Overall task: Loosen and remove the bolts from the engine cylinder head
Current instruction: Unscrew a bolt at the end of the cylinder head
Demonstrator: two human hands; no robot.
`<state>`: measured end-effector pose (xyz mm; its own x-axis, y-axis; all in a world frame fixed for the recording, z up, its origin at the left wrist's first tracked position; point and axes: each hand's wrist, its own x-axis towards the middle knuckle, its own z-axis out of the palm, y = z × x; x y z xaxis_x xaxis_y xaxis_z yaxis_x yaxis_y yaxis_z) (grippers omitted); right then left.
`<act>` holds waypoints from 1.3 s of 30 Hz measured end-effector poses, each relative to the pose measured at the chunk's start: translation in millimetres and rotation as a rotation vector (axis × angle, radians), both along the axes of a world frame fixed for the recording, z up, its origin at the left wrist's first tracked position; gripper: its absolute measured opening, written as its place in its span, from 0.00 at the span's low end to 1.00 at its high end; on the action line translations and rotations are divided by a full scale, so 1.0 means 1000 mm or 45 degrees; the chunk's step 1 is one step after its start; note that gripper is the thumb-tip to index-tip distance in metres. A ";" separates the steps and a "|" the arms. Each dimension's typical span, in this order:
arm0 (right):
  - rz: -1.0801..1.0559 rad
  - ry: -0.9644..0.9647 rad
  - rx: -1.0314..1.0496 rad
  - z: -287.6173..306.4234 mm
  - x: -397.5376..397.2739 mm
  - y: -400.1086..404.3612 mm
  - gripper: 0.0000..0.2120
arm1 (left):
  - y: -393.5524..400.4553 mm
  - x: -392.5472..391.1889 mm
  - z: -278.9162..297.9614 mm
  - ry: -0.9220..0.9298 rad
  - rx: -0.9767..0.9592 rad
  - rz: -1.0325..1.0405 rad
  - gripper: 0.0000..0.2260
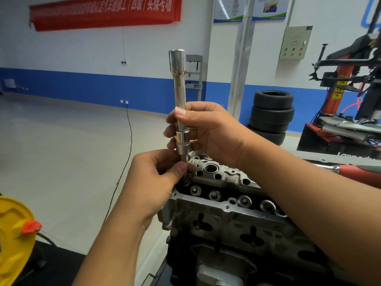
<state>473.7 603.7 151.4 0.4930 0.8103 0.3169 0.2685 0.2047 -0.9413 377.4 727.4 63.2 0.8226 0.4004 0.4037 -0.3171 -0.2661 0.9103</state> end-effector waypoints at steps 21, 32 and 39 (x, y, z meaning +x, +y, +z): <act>-0.021 -0.029 -0.013 0.000 -0.002 -0.002 0.12 | -0.001 -0.001 0.005 -0.054 0.005 -0.024 0.10; -0.031 -0.059 -0.010 0.000 -0.002 -0.002 0.10 | -0.001 -0.001 0.006 -0.024 -0.019 -0.041 0.09; -0.022 -0.068 -0.017 -0.001 -0.001 -0.001 0.10 | -0.003 0.000 0.004 -0.035 -0.010 0.044 0.11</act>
